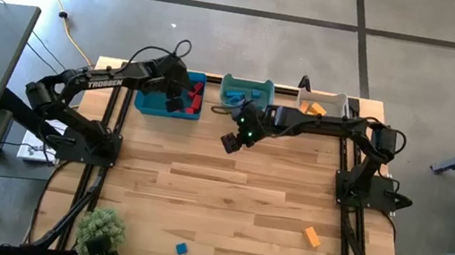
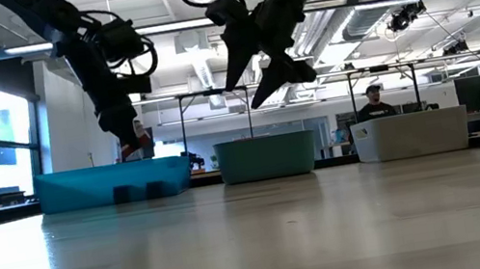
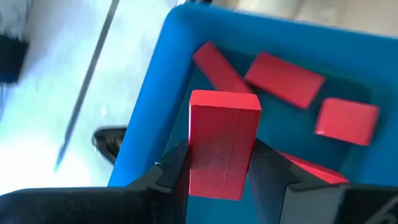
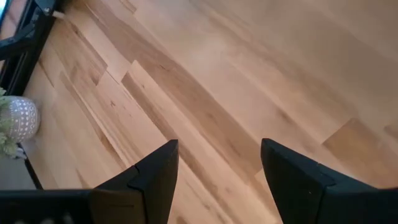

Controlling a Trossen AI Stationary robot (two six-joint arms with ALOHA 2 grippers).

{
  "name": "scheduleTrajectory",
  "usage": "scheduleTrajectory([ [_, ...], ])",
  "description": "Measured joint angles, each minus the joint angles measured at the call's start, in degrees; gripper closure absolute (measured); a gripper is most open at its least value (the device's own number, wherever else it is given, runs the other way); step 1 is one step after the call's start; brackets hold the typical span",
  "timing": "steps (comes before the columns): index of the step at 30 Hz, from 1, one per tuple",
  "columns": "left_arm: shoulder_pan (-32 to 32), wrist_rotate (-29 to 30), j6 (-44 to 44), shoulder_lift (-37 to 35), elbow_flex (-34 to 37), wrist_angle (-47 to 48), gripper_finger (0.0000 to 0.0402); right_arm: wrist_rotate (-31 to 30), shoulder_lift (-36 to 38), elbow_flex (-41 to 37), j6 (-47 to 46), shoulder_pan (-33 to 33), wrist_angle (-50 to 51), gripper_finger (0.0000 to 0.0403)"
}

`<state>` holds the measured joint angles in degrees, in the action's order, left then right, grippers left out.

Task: Sort & place blocks by color
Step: Put the red block into the blue bin

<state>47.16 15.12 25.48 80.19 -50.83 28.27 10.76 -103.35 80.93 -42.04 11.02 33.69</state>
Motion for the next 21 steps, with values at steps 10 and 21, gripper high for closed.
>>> scheduleTrajectory([
  [10,3.48,-0.12,-5.8,2.95,-0.04,0.57,0.0301,-8.37,0.0,0.0,-12.46,-7.57,-0.02,0.0187],
  [21,3.47,0.44,-6.05,7.46,-0.04,0.07,0.0301,-11.77,0.0,0.0,-23.13,-14.61,-0.02,0.0187],
])
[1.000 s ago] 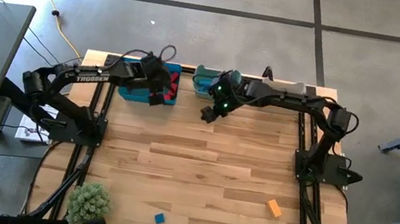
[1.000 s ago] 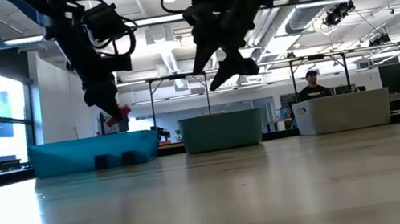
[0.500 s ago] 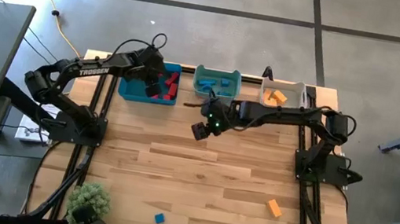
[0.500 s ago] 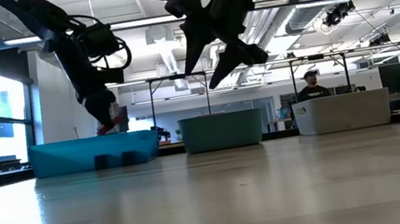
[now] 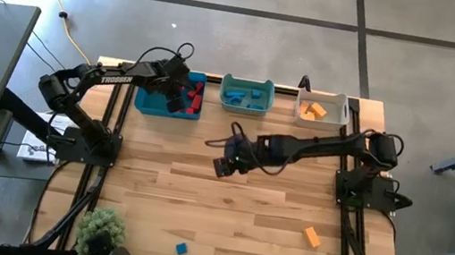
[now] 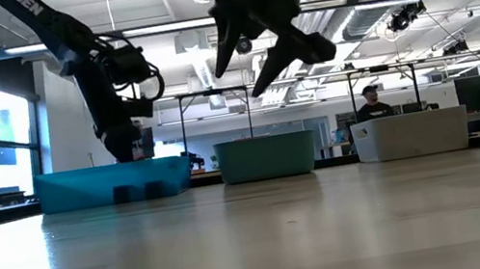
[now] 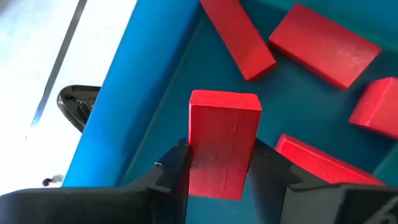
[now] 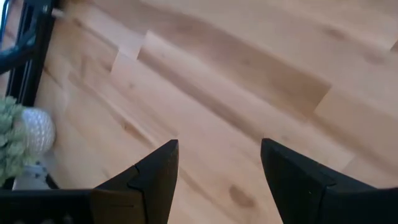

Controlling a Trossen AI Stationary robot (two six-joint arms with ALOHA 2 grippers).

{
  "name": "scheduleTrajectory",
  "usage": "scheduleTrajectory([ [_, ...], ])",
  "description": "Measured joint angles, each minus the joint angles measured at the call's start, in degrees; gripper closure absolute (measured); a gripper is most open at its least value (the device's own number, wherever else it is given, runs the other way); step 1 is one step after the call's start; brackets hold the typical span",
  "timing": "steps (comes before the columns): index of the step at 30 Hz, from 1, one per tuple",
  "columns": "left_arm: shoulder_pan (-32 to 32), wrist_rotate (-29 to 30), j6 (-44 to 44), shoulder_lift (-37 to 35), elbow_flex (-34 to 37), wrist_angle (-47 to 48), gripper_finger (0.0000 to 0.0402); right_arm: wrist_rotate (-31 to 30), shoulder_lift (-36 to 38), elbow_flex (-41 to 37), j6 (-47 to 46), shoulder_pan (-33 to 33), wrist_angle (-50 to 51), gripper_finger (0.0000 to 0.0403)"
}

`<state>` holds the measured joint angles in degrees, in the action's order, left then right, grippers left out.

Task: Sort & place blocks by color
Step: Put the red block into the blue bin

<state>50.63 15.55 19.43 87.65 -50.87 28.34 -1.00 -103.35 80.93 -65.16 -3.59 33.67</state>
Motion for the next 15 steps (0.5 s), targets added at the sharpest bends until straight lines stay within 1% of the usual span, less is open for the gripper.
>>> scheduleTrajectory([
  [7,-0.02,0.04,-2.35,0.1,0.0,0.11,0.0264,-2.67,0.0,0.0,-5.0,-5.15,0.67,0.0187],
  [15,-0.02,0.07,-3.42,0.1,0.0,0.08,0.0257,-2.81,0.0,0.0,-11.66,-11.04,4.8,0.0187],
])
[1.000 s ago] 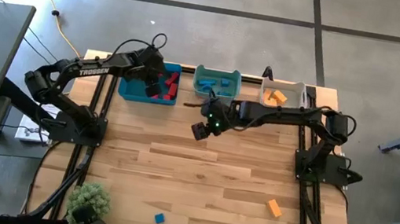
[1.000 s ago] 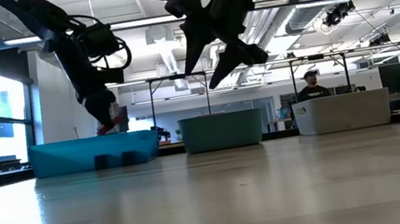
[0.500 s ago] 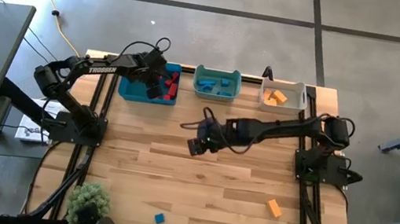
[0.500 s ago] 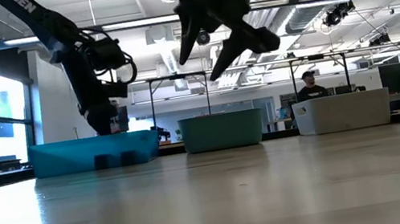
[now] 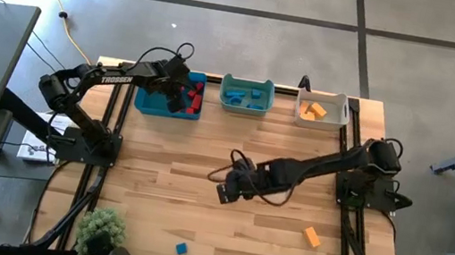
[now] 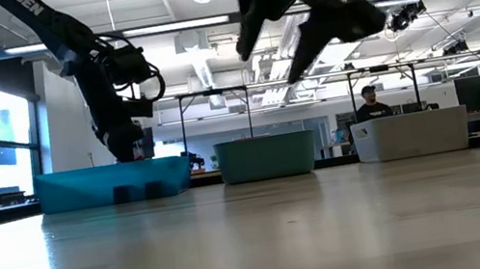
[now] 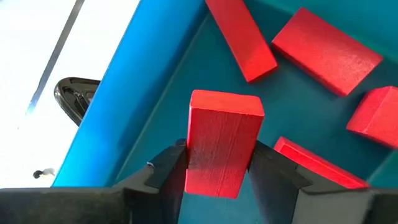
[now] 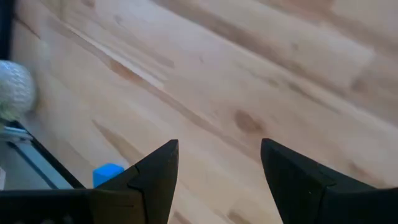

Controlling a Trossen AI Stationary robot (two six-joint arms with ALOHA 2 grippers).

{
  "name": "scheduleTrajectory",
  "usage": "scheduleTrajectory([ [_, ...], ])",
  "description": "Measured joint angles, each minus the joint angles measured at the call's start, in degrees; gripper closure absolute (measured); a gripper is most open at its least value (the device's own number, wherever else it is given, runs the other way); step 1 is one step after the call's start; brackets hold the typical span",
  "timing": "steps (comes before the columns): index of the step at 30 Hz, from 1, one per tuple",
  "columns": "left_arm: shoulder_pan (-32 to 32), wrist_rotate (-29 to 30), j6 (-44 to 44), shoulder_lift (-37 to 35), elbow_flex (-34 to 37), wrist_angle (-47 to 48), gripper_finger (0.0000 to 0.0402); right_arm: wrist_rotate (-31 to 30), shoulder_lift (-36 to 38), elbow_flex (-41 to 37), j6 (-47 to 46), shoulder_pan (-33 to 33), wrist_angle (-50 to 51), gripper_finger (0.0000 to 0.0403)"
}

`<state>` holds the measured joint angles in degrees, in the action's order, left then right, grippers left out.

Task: Sort & place blocks by color
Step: Put the red block into the blue bin

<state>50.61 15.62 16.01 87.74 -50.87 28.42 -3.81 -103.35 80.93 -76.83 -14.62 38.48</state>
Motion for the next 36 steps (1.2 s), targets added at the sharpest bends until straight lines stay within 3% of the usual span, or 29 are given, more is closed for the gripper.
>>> scheduleTrajectory([
  [21,-0.02,-1.05,-3.85,0.0,0.0,3.78,0.0255,-3.45,0.0,0.0,-15.54,-11.89,7.0,0.0187],
  [36,0.01,-0.06,-5.09,0.0,0.0,3.26,0.0255,-4.31,0.0,0.0,-18.31,-13.91,11.15,0.0187],
])
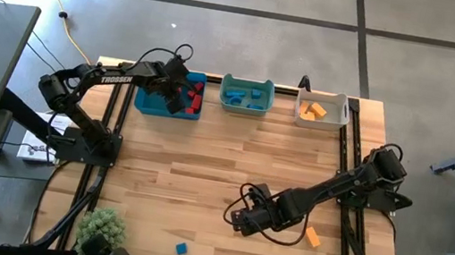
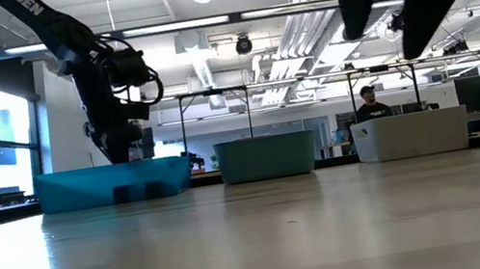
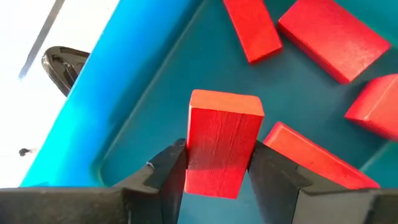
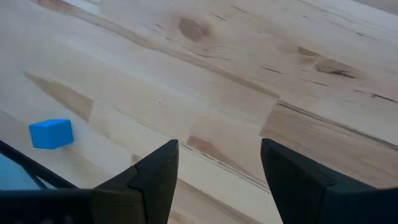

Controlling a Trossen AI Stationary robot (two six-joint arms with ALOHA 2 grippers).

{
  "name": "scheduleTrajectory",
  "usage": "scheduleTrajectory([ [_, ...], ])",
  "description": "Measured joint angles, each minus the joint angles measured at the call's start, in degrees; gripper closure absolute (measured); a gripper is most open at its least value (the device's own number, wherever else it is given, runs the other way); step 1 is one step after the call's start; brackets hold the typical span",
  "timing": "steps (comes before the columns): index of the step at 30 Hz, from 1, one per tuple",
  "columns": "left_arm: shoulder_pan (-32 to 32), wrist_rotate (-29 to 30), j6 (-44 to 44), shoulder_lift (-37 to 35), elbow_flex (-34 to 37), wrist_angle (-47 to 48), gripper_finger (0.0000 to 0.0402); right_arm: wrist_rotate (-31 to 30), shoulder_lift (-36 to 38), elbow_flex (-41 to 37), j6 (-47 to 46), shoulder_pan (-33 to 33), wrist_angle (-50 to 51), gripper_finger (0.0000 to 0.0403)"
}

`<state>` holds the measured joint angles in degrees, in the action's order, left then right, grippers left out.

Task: Sort & place blocks by color
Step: Put the red block into the blue bin, then put the yellow block into the gray bin

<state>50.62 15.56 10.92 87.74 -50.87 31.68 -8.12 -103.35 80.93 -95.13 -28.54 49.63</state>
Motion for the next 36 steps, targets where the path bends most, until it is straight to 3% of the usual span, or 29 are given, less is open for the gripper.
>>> scheduleTrajectory([
  [10,-0.03,-2.98,-0.43,0.0,0.0,3.08,0.0218,0.36,0.0,0.0,-5.36,-5.33,8.77,0.0187],
  [15,-0.05,-3.0,-1.3,0.0,-1.03,4.13,0.0191,3.84,0.0,0.0,-5.45,-8.02,10.86,0.0187],
  [21,-0.14,-4.12,-1.32,-0.26,-5.65,7.85,0.0189,7.55,0.0,0.0,-9.19,-10.83,17.65,0.0187],
  [28,-1.62,-6.94,-4.17,-0.66,-11.55,11.77,0.0188,7.63,0.0,0.0,-12.61,-13.75,23.23,0.0187],
  [36,-7.5,-11.5,-10.15,-0.66,-15.26,12.25,0.0188,7.86,0.0,0.0,-12.65,-17.16,27.31,0.0187],
])
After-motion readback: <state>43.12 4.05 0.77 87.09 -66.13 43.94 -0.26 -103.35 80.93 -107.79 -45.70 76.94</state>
